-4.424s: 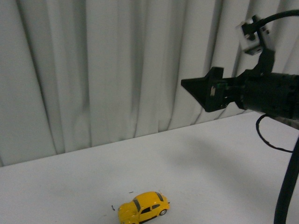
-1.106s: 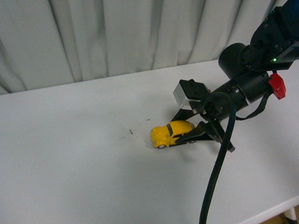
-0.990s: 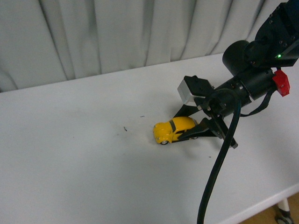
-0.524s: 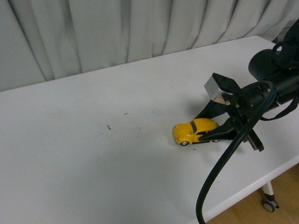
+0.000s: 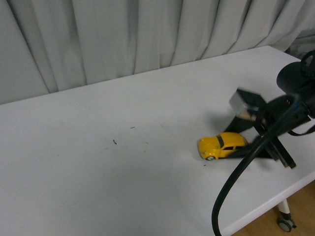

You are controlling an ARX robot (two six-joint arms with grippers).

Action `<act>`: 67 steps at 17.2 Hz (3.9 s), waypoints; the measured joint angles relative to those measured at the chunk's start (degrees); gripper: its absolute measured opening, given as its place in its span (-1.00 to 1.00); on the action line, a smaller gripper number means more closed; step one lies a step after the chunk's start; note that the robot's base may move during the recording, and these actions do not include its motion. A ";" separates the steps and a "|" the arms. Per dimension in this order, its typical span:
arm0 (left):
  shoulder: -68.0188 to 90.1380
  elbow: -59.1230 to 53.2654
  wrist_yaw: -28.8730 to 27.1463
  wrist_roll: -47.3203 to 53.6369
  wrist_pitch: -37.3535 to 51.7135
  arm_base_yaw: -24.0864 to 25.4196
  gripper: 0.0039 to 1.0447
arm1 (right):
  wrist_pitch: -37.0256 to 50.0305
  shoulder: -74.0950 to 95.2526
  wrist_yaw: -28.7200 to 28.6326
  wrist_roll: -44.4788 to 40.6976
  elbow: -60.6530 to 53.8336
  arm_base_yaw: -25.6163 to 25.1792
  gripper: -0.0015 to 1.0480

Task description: Wind up and store yellow beetle toy

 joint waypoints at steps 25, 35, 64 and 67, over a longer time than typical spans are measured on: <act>0.00 0.00 0.00 0.00 0.00 0.02 0.88 | 10.69 -39.21 -11.47 2.73 -19.45 11.87 0.87; 0.00 0.00 0.00 0.00 -0.02 0.02 0.88 | 36.46 -90.79 14.71 41.66 -41.53 31.30 0.41; 0.00 0.00 0.00 0.00 0.00 0.02 0.88 | 29.62 -127.64 44.11 100.50 -58.40 30.42 -0.57; 0.00 0.00 0.00 0.02 0.00 0.02 0.88 | 29.62 -127.64 44.11 100.50 -58.40 30.42 0.08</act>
